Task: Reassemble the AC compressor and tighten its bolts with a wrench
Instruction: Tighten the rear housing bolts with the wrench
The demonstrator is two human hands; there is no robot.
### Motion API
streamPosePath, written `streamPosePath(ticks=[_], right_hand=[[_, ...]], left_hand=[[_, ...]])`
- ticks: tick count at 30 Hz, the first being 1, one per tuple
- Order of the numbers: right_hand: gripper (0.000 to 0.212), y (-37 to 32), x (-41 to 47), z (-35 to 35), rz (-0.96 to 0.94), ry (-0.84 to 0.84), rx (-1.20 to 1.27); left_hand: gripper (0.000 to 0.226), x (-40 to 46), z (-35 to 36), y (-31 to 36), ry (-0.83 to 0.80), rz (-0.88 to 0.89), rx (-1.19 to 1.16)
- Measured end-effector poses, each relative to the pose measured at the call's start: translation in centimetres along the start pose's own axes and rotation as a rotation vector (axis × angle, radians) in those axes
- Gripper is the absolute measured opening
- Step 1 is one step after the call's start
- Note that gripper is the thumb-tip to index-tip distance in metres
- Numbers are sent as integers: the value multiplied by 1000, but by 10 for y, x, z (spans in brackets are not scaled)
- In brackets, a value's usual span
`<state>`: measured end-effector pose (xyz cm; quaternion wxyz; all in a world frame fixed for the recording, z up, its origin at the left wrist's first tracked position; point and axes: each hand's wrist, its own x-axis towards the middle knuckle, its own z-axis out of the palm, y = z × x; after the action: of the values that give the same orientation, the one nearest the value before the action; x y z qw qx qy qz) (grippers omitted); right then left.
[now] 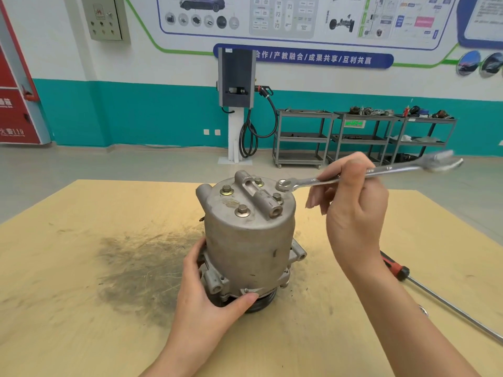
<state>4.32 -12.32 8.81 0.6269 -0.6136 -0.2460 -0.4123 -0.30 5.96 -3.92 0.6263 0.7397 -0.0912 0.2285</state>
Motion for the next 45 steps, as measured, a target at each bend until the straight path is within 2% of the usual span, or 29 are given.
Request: streamPosePath(ticks=[2, 5, 9, 12, 15, 16, 17, 19, 23, 28, 33, 38, 40, 42, 45], right_hand=[[47, 0, 2, -1, 173, -7, 94], [47, 5, 6, -1, 366, -76, 180], [46, 10, 6, 0, 463, -128, 224], [44, 7, 1, 1, 271, -104, 104], [30, 1, -4, 4, -106, -147, -90], [32, -1, -5, 5, -209, -180, -163], [37, -2, -6, 5, -281, -203, -232], [44, -4, -6, 5, -308, -195, -295], [27, -3, -2, 1, -141, -74, -141], [42, -2, 3, 1, 188, -71, 81], [45, 3, 9, 0, 536, -88, 277], [45, 9, 11, -5, 648, -57, 326], [46, 10, 10, -3, 613, -79, 298], [47, 7, 6, 0, 487, -93, 211], [41, 3, -2, 3, 107, -86, 19]], left_hand=[[105, 0, 0, 1, -2, -8, -4], [101, 1, 0, 3, -2, -28, 0], [100, 2, 1, 4, 5, -28, 16], [100, 2, 1, 3, 6, -28, 16], [100, 2, 1, 3, 6, -31, 14], [100, 2, 1, 2, 5, -32, 13], [100, 2, 1, 2, 5, -31, 14], [100, 2, 1, 2, 1, -32, 15], [99, 2, 1, 4, -2, -27, 9], [100, 1, 1, 3, -1, -29, 6], [100, 2, 1, 3, -3, -18, 12], [99, 2, 1, 2, -1, -17, 5], [99, 2, 1, 2, -1, -15, 2], [99, 2, 1, 2, -1, -13, 4], [100, 2, 1, 2, 0, -16, 8]])
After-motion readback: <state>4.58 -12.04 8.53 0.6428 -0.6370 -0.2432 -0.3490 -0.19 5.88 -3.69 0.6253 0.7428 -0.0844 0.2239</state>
